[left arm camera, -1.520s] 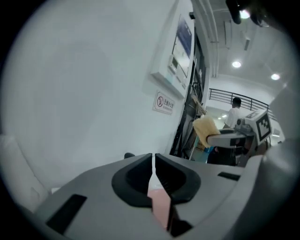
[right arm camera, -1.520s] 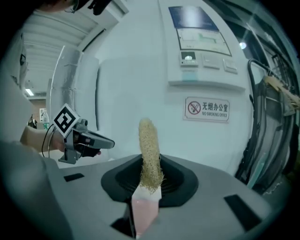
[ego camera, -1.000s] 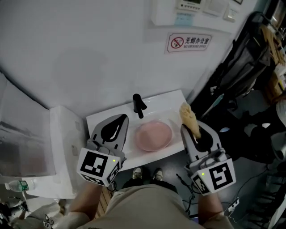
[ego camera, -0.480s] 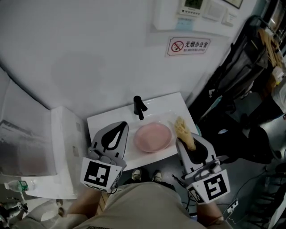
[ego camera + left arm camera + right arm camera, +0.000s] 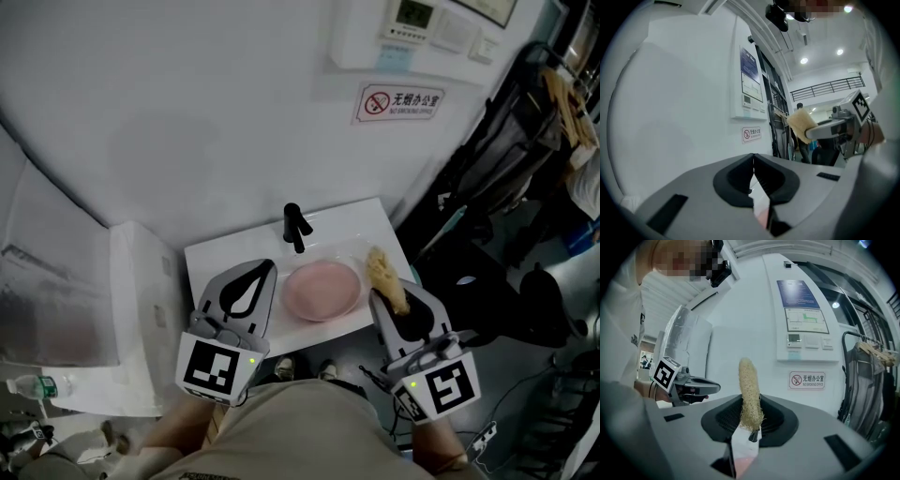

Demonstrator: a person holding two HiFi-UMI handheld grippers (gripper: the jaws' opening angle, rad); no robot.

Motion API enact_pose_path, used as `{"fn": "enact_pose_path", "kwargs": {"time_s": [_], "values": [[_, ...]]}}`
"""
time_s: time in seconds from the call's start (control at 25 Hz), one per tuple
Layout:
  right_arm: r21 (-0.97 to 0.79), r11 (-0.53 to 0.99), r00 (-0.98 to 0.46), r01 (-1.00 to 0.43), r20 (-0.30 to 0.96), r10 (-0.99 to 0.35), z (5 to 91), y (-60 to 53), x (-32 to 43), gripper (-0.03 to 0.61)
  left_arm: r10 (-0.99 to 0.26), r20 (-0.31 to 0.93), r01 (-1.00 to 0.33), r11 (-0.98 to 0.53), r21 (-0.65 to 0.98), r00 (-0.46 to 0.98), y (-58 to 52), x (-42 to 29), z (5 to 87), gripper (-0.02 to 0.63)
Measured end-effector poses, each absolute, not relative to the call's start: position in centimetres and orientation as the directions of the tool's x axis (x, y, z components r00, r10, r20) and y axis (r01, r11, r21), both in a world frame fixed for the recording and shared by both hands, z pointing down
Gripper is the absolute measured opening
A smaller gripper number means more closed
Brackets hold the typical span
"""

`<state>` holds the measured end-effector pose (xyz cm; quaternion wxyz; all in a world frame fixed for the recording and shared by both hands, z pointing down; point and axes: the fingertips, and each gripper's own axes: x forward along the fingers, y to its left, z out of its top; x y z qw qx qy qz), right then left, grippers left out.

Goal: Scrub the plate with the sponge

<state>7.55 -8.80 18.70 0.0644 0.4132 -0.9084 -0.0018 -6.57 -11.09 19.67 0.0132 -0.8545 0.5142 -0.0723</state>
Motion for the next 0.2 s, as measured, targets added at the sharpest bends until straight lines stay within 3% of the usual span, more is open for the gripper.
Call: {"fn": "enact_pose_path", "kwargs": {"time_s": [0.2], "values": [[0.063, 0.65, -0.642, -0.757, 0.108, -0.759, 18.5, -8.96, 7.5, 0.085, -0.88, 0.108, -0.875, -0.472, -0.105, 0.462, -10.9, -6.83, 19.7, 0.008]]}}
